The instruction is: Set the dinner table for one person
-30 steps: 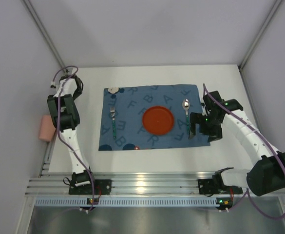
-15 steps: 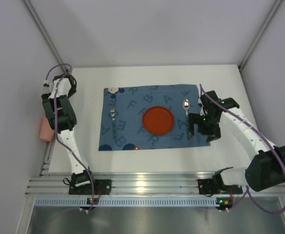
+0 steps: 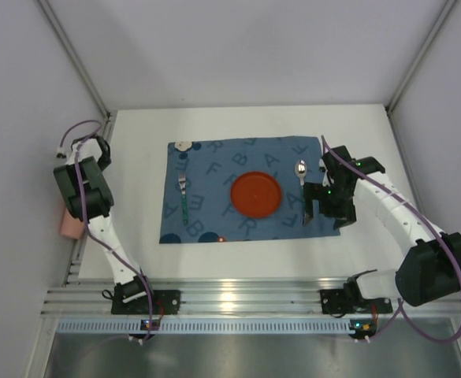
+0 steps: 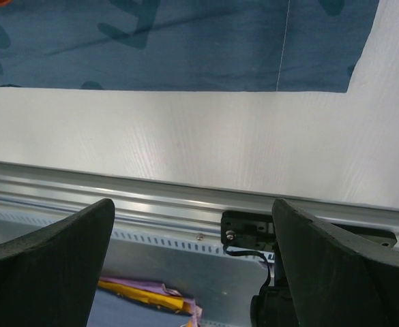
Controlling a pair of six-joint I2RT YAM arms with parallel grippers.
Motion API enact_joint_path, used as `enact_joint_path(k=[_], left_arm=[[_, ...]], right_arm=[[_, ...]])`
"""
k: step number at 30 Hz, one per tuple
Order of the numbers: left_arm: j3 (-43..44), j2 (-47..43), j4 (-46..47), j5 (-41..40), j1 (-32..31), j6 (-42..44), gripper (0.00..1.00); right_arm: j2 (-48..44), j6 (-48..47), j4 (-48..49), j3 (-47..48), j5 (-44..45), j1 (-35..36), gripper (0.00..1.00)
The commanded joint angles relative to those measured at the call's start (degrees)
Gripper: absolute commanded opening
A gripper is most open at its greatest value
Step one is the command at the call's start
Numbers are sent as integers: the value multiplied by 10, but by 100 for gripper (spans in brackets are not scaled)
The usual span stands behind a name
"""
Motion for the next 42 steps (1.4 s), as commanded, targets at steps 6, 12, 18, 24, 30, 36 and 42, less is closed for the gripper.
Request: enact_joint_path(k=[6, 12, 18, 24, 30, 36, 42], left_arm=[[-50, -74, 34, 9, 12, 16, 0], [-62, -174, 25, 103, -77, 34, 0], [4, -216, -46, 158, -298, 12, 0], [176, -168, -124, 217, -473, -37, 0], [243, -140, -126, 271, -595, -78, 0], [243, -152, -110, 297, -656, -96, 0], [241, -168, -102, 304, -690, -118, 0]], right_arm=[[-22, -8, 8, 26, 1, 8, 100], [-30, 5, 6, 88, -8, 8, 100], [12, 34, 13, 254, -95, 12, 100], [70, 65, 32, 390, -161, 16, 100], [105, 127, 97, 388, -225, 15, 100], [127, 150, 131, 372, -227, 16, 100], [132, 154, 143, 329, -188, 26, 100]])
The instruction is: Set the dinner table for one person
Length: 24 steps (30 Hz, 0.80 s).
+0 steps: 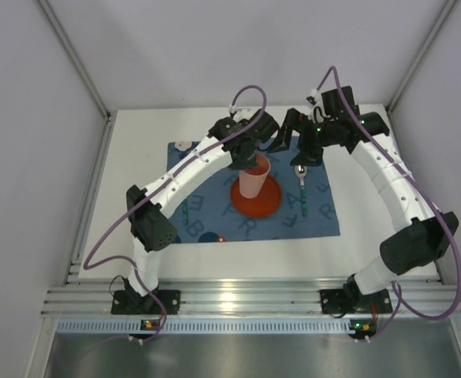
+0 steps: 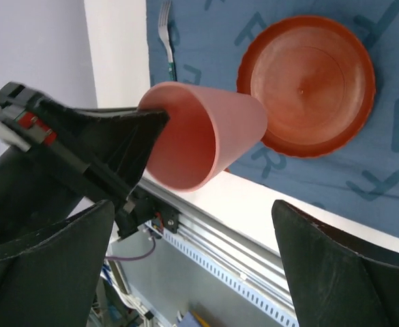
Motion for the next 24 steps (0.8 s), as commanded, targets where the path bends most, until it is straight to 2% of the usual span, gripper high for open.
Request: enact_joint_path(k=[1, 7, 10, 12, 13, 14, 16, 17, 18, 19, 20, 22, 23, 24], left_arm=[[15, -36, 2, 12, -12, -24, 0], [2, -74, 42, 31, -20, -35, 0], [-6, -106, 72, 55, -20, -24, 0], [-12, -116, 89, 73, -20, -12, 0], [-16, -120, 109, 98, -20, 4, 0], [-20, -127, 121, 111, -20, 12, 0], [-34, -129, 137, 131, -20, 31, 0], [-38, -130, 143, 138, -21, 34, 0], [-43, -127, 143, 141, -21, 37, 11], [-47, -127, 145, 143, -21, 39, 20], [-51, -129, 149, 143, -22, 41, 35], [-62, -136, 153, 129, -24, 43, 85], [-64, -141, 153, 113, -24, 43, 99], [-66, -145, 141, 61, -24, 42, 98]], right_arm=[[1, 14, 31, -24, 19, 16, 100], [3, 16, 44, -81, 64, 42, 100], [12, 11, 43, -95, 100, 60, 97], [24, 4, 31, -88, 123, 69, 85], [29, 0, 27, -74, 141, 77, 76], [44, -6, 19, -63, 151, 81, 55], [61, -11, -10, -25, 174, 89, 29], [77, -15, -18, -13, 178, 94, 4], [83, -17, -33, -2, 182, 96, 0], [88, -18, -40, 16, 191, 98, 0], [94, -19, -43, 23, 193, 99, 0], [100, -23, -52, 37, 207, 98, 0], [110, -30, -59, 59, 224, 96, 0], [118, -34, -75, 73, 234, 93, 0]])
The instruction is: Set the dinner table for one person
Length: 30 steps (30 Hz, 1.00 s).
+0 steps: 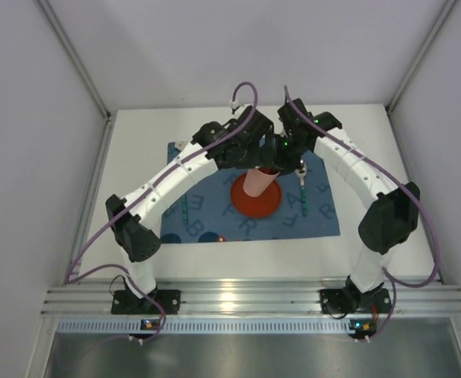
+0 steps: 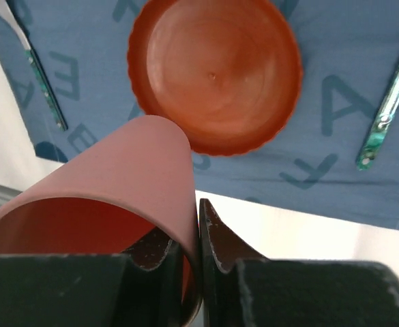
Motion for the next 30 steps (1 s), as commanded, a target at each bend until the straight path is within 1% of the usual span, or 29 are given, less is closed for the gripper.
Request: enact_joint_path(k=[1, 3, 4, 5, 6, 7, 8, 9, 10, 11, 12, 13, 14, 16, 17, 18, 21, 22, 23, 24, 25, 26, 28, 29, 30], left_arm=[[4, -71, 18, -66, -4, 2, 98], [-4, -87, -10, -110, 13, 3, 98], [-16, -99, -11, -111, 25, 6, 98], [-33, -129, -11, -108, 55, 12, 98], [-77, -146, -7, -102, 72, 15, 98], [-103, -164, 7, -80, 89, 20, 98], [-129, -206, 17, -65, 122, 25, 98], [-180, -224, 27, -55, 137, 29, 98], [-243, -273, 45, -37, 169, 44, 98], [-244, -274, 45, -34, 179, 44, 98], [-277, -300, 45, -32, 186, 47, 98], [-291, -310, 47, -30, 193, 49, 98], [-304, -318, 47, -24, 203, 55, 98], [-334, -339, 47, -20, 210, 68, 98], [-340, -342, 46, -18, 217, 71, 98], [-352, -345, 47, -13, 221, 75, 98], [-361, -348, 50, -2, 238, 90, 98], [-361, -344, 51, 0, 243, 97, 98], [-361, -342, 50, 1, 252, 98, 98], [-359, -340, 53, 3, 258, 99, 98], [-360, -339, 55, 7, 262, 105, 98], [-360, -335, 59, 10, 270, 107, 98], [-361, -333, 67, 19, 276, 112, 98], [-361, -329, 71, 24, 282, 114, 98], [-361, -324, 73, 26, 285, 115, 98]], right_arm=[[13, -18, -28, 80, 54, -11, 0], [43, -28, -51, 133, 87, -27, 0], [56, -29, -58, 153, 91, -34, 0], [78, -30, -62, 188, 108, -51, 0], [89, -31, -60, 202, 110, -59, 0], [101, -33, -60, 231, 113, -66, 0], [128, -36, -61, 245, 120, -79, 0], [141, -37, -61, 258, 125, -87, 0], [182, -34, -57, 291, 134, -108, 0], [182, -34, -57, 301, 135, -114, 0], [208, -33, -46, 308, 135, -120, 0], [223, -32, -42, 318, 136, -122, 0], [251, -30, -40, 343, 147, -126, 0], [281, -28, -36, 379, 158, -127, 0], [302, -24, -32, 382, 163, -126, 0], [310, -22, -12, 382, 163, -125, 0], [339, -12, 5, 381, 166, -126, 0], [345, -9, 6, 381, 166, -125, 4], [354, -5, 6, 380, 165, -125, 23], [358, -3, 6, 378, 163, -125, 35], [359, -3, 5, 375, 162, -124, 43], [362, -5, 5, 369, 163, -121, 58], [361, -6, 5, 366, 159, -117, 67], [355, -8, 5, 366, 160, -114, 76], [352, -10, 5, 366, 157, -113, 79]])
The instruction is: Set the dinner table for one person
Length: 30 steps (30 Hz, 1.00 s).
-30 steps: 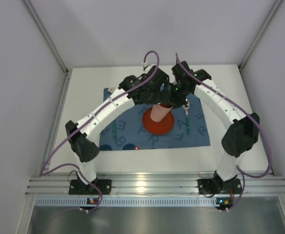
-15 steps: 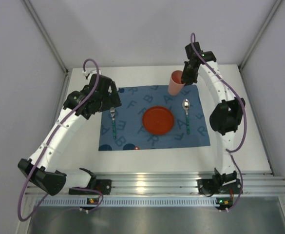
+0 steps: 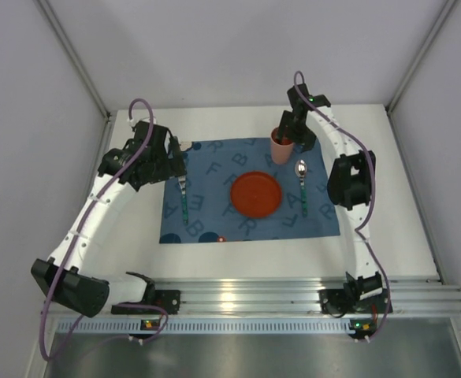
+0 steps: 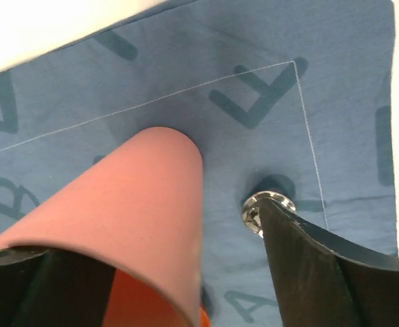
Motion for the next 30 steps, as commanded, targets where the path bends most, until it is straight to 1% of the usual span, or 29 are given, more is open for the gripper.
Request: enact_joint_path(k=[1, 2, 4, 6, 10, 12, 13, 14, 15, 16, 17, 18, 19, 21, 22, 23, 25, 26, 27, 28, 29, 30], left_arm=[[1, 12, 35, 20, 12, 22, 98], [4, 16, 35, 24, 15, 22, 98], [14, 26, 35, 28, 17, 27, 98], [26, 35, 34, 33, 18, 29, 98], [44, 46, 30, 41, 19, 25, 98], [55, 50, 23, 40, 19, 22, 98], [59, 53, 20, 35, 19, 15, 98], [68, 53, 14, 32, 19, 10, 98], [72, 53, 6, 25, 19, 6, 98], [70, 46, 6, 23, 19, -3, 98], [61, 40, 6, 22, 19, -7, 98], [52, 34, 8, 23, 19, -12, 98], [41, 13, 20, 26, 19, -21, 98], [-3, -16, 39, 32, 19, -22, 98], [-21, -31, 62, 30, 19, -22, 98], [-60, -71, 74, 29, 19, -22, 98], [-109, -118, 105, 19, 19, -15, 98], [-164, -148, 144, 13, 19, -11, 99], [-193, -205, 163, 11, 19, -9, 99], [-219, -239, 180, 8, 19, -4, 99], [-271, -267, 213, 3, 18, -2, 99], [-293, -324, 224, 4, 18, 14, 99]], right_arm=[[-22, 0, 15, 18, -2, 12, 81], [-36, -2, 15, 19, -9, 12, 85], [-55, -1, 17, 21, -16, 12, 88], [-95, -4, 17, 21, -23, 11, 94], [-182, -7, 9, 2, -37, 11, 98], [-252, -12, -5, -16, -28, 11, 98], [-280, -15, -11, -43, 3, 16, 97], [-357, -20, -13, -70, 24, 21, 97], [-406, -29, 23, -110, 40, 29, 98], [-462, -43, 63, -233, 46, 41, 100], [-586, -68, 163, -308, 13, 54, 100], [-650, -68, 214, -387, -9, 56, 100], [-772, -30, 252, -542, -22, 53, 100], [-875, -1, 300, -660, -54, 43, 100], [-915, 6, 297, -738, -80, 42, 100], [-974, 5, 284, -764, -140, 42, 100], [-1016, 12, 224, -822, -196, 43, 100], [-1057, 31, 199, -842, -230, 43, 100], [-1079, 44, 187, -856, -232, 43, 100], [-1099, 55, 175, -877, -225, 43, 100], [-1139, 50, 160, -881, -224, 43, 100], [-1154, 41, 153, -881, -221, 43, 100]])
